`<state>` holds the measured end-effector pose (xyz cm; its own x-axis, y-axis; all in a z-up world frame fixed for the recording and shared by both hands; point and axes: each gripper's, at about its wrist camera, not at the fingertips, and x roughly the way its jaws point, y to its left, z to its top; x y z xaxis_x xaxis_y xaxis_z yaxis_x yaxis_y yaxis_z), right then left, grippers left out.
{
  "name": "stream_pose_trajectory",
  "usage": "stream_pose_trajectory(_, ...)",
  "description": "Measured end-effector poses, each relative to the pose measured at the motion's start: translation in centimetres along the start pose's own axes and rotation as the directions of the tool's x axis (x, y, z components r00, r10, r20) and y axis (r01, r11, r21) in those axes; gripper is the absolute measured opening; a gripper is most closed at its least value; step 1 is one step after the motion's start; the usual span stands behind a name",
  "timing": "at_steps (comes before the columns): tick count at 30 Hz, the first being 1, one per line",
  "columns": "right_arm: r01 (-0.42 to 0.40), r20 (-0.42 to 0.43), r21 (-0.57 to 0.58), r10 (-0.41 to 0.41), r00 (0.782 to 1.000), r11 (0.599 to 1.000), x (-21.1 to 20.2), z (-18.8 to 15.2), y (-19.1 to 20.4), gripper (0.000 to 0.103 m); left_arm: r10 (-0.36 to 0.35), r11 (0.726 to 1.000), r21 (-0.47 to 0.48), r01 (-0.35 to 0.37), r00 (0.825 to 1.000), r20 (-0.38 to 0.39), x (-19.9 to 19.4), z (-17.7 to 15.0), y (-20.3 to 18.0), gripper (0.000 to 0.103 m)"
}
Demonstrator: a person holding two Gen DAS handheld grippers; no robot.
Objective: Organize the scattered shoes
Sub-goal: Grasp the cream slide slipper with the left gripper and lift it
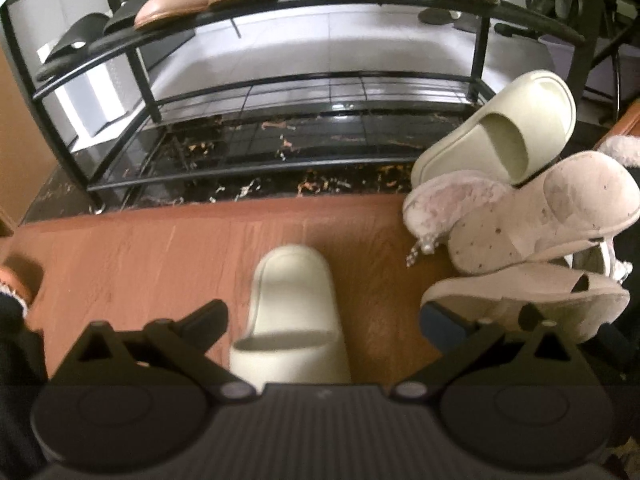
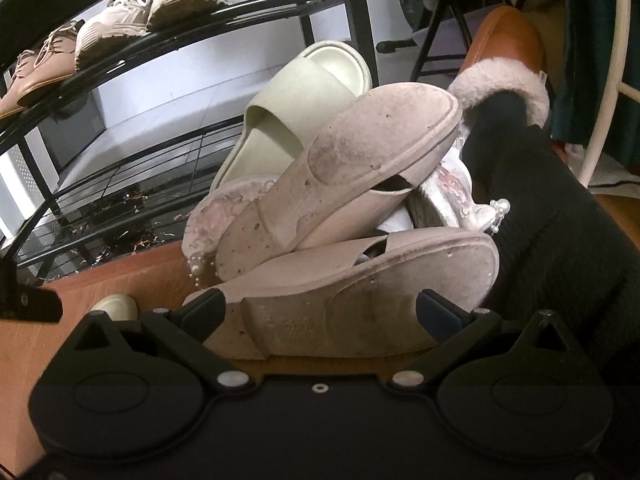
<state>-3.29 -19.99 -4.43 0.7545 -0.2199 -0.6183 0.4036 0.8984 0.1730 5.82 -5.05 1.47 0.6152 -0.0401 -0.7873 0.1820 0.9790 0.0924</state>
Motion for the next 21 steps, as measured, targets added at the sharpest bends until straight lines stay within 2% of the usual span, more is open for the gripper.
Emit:
stream_pose_trajectory(3, -0.003, -0.004, 0.012, 0.003, 1.000, 1.000, 0.0, 0.1, -0.2, 0.103, -0.002, 1.000, 0.021, 0.001, 1.000, 0.021, 0.2, 1.0, -0.2, 0.102)
stream_pose_trajectory(10, -0.022, -0.022, 0.036, 0.022, 1.000, 0.999, 0.2, 0.1, -0.4, 0.103, -0.054, 0.997, 0.067, 0.047, 0.993, 0.103, 0.0, 4.6, -1.0, 0.102)
stream_pose_trajectory(14, -0.036, -0.028, 0.037, 0.037, 0.999, 0.999, 0.2, 0.1, -0.4, 0.103, -0.177, 0.979, 0.128, 0.160, 0.974, 0.140, -0.2, 7.1, -2.3, 0.102)
stream_pose_trajectory(16, -0.041, -0.032, 0.040, 0.042, 0.999, 0.998, 0.2, 0.1, -0.4, 0.103, -0.248, 0.964, 0.131, 0.231, 0.961, 0.126, 0.0, 8.4, -3.0, 0.102)
stream_pose_trajectory(19, -0.045, -0.038, 0.046, 0.047, 0.998, 0.998, 0.2, 0.2, -0.4, 0.103, -0.318, 0.948, 0.062, 0.314, 0.943, 0.099, 0.5, 10.2, -4.1, 0.102)
stream_pose_trajectory(21, -0.045, -0.038, 0.050, 0.047, 0.998, 0.998, 0.1, 0.3, -0.6, 0.103, -0.317, 0.948, 0.002, 0.319, 0.943, 0.100, 1.0, 10.9, -5.0, 0.102)
